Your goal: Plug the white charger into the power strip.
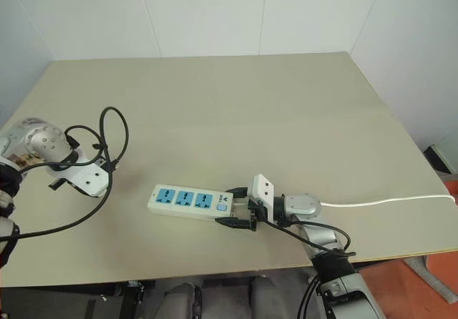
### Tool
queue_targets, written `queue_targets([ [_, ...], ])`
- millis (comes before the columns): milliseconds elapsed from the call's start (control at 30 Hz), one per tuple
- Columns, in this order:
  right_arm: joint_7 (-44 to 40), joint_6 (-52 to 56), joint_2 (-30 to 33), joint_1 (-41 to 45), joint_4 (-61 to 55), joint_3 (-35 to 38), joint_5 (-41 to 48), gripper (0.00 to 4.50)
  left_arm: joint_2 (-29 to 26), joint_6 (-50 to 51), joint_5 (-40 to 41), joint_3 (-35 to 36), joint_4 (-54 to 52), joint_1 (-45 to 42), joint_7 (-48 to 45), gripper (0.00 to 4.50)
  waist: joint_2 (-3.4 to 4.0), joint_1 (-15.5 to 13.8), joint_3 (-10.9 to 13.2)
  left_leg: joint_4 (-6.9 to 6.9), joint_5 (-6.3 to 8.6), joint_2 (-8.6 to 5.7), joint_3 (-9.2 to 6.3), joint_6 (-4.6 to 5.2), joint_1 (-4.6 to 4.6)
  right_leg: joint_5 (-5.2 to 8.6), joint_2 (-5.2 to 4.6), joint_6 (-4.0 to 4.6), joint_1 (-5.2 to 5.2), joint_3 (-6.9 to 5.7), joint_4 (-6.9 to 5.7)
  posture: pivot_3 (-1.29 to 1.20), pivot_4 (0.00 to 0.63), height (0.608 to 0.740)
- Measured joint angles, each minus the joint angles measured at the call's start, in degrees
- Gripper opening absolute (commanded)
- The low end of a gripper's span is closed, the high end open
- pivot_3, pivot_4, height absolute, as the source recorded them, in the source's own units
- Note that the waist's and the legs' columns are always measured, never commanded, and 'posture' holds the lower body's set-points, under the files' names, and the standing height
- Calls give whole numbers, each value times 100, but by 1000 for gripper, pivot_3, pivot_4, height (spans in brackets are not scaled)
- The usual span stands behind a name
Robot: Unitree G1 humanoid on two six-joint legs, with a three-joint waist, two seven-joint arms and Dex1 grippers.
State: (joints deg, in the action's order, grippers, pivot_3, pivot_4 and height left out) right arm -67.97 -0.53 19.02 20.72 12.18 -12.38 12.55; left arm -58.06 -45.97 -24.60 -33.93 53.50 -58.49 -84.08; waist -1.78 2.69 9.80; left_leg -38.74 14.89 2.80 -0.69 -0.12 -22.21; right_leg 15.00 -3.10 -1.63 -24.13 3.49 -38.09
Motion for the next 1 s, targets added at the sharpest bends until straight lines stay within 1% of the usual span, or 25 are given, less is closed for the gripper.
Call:
queue_targets([
  [100, -6, 0, 4, 4, 5, 0, 0, 3411, 54, 62, 103, 147, -32, 41, -183, 1025, 0, -4, 0, -1, 0, 0, 0, 0, -1, 0, 0, 0, 0, 0, 0, 0, 150, 740],
  [167, -16, -1, 11, 15, 18, 3, 0, 3411, 151, 210, 401, 297, -86, 71, -417, 1025, 0, -14, 0, -3, 0, 0, 0, 0, -3, 0, 0, 0, 0, 0, -1, 0, 150, 740],
  [300, -43, -9, 5, 67, 76, -5, -3, 3411, 387, 1088, 1641, 533, -691, 86, -770, 1025, -1, -13, 0, -12, 0, 1, -1, 0, -9, 0, -1, 0, -1, -1, -2, 0, 150, 740],
  [367, -73, -45, 4, 89, 106, -30, -4, 3411, 392, 1746, 2424, 627, -1205, 86, -805, 1025, -1, 6, 0, -11, 0, 1, -2, 1, -8, 0, 0, 0, -2, 2, -4, 0, 150, 740],
  [433, -132, -94, 2, 152, 192, -54, -9, 3411, 404, 2466, 3253, 865, -1840, 132, -818, 1025, -1, 22, 0, -11, 1, 1, -2, 1, -7, 0, 0, 0, -2, 2, -6, 0, 150, 740],
  [533, -186, -179, -15, 226, 311, -81, -22, 3411, 458, 3083, 3898, 1202, -2418, 388, -812, 1025, 0, 42, 0, -12, 1, 1, -2, 1, -1, -1, 1, 0, 0, 6, -10, 0, 150, 740],
  [567, -196, -217, -20, 260, 369, -83, -31, 3411, 562, 3368, 4145, 1410, -2592, 566, -772, 1025, 1, 44, -1, -13, 1, 0, -2, 1, 2, 0, 0, 0, 2, 8, -14, 0, 150, 740],
  [667, -222, -340, -46, 380, 570, -89, -61, 3411, 1165, 4270, 4931, 2036, -3202, 1216, -403, 1025, 1, 35, -1, -20, 0, 1, -3, 1, 4, -1, -1, 0, 5, 7, -22, 0, 150, 740],
  [800, -229, -482, -117, 482, 764, -110, -110, 3411, 2004, 5311, 5820, 2761, -4108, 1995, 546, 1025, -2, 57, -2, -24, 0, 1, -3, 0, 12, -1, 0, 0, 5, 12, -41, 0, 150, 740],
  [867, -208, -527, -173, 534, 855, -116, -142, 3411, 2280, 5759, 6081, 2869, -4531, 2296, 931, 1025, -2, 88, -3, -24, 0, 0, -3, 0, 18, -1, 1, 1, 6, 16, -51, 0, 150, 740],
  [1000, -190, -600, -228, 576, 936, -124, -221, 3411, 2547, 6233, 6289, 2920, -5070, 2744, 1157, 1025, -3, 122, -3, -24, -3, -3, -2, -5, 31, -1, 2, 1, 9, 20, -67, 0, 150, 740],
])
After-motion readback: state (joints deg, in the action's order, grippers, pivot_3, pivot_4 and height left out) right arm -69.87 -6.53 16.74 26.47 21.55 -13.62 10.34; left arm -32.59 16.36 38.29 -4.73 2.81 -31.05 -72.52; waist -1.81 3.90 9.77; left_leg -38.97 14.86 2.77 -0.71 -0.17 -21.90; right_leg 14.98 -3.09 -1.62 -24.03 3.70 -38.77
